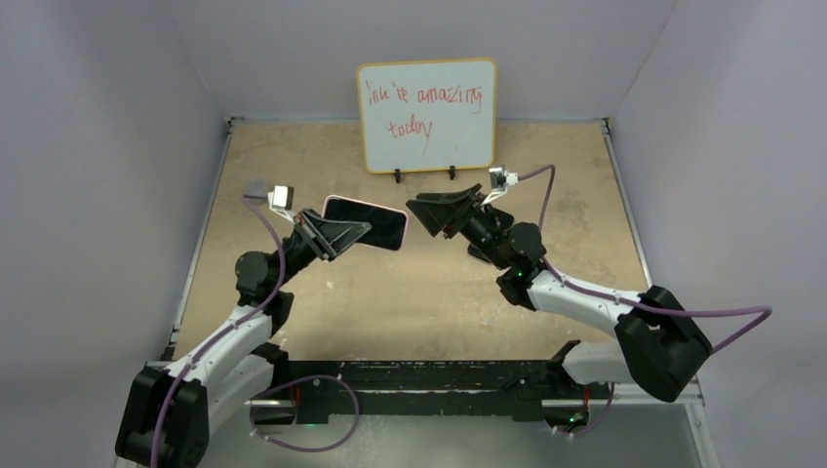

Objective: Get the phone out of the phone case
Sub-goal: Remove the phone case from the phone.

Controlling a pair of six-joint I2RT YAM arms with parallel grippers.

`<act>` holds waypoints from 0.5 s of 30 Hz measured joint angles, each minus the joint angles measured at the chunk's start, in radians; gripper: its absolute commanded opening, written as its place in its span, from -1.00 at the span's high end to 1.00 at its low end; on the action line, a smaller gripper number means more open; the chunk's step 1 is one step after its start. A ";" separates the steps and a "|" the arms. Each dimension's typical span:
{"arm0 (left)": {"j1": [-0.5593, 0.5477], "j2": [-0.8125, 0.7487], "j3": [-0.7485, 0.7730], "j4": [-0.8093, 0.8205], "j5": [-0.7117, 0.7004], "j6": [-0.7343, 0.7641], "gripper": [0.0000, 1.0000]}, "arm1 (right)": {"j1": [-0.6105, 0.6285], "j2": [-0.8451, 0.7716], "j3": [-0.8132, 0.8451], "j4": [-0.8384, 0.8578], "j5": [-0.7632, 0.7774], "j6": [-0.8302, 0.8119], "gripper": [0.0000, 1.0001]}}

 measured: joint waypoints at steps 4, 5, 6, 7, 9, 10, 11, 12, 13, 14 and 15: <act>0.000 -0.005 -0.012 0.016 -0.003 -0.008 1.00 | 0.020 0.025 0.006 0.035 -0.001 0.021 -0.27; 0.000 -0.006 -0.013 0.014 -0.004 -0.008 1.00 | 0.023 0.025 0.006 0.039 -0.001 0.021 -0.27; 0.000 -0.007 -0.013 0.015 -0.006 -0.008 1.00 | 0.029 0.025 0.010 0.040 -0.001 0.021 -0.26; 0.000 -0.009 -0.013 0.015 -0.008 -0.009 1.00 | 0.034 0.026 0.014 0.042 -0.001 0.022 -0.26; 0.000 -0.009 -0.013 0.016 -0.014 -0.009 1.00 | 0.043 0.029 0.023 0.054 -0.001 0.024 -0.24; 0.000 -0.010 -0.013 0.016 -0.016 -0.009 1.00 | 0.050 0.031 0.027 0.061 0.000 0.023 -0.24; 0.000 -0.010 -0.013 0.016 -0.019 -0.009 1.00 | 0.056 0.035 0.030 0.068 0.001 0.023 -0.21; 0.000 -0.010 -0.013 0.016 -0.021 -0.010 1.00 | 0.062 0.040 0.033 0.072 0.001 0.023 -0.17; 0.000 -0.010 -0.013 0.016 -0.023 -0.011 1.00 | 0.067 0.046 0.034 0.077 0.001 0.022 -0.12; 0.000 -0.010 -0.013 0.017 -0.023 -0.012 1.00 | 0.071 0.055 0.034 0.085 0.001 0.022 -0.08; 0.000 -0.010 -0.013 0.018 -0.024 -0.015 1.00 | 0.074 0.062 0.034 0.090 0.001 0.022 -0.02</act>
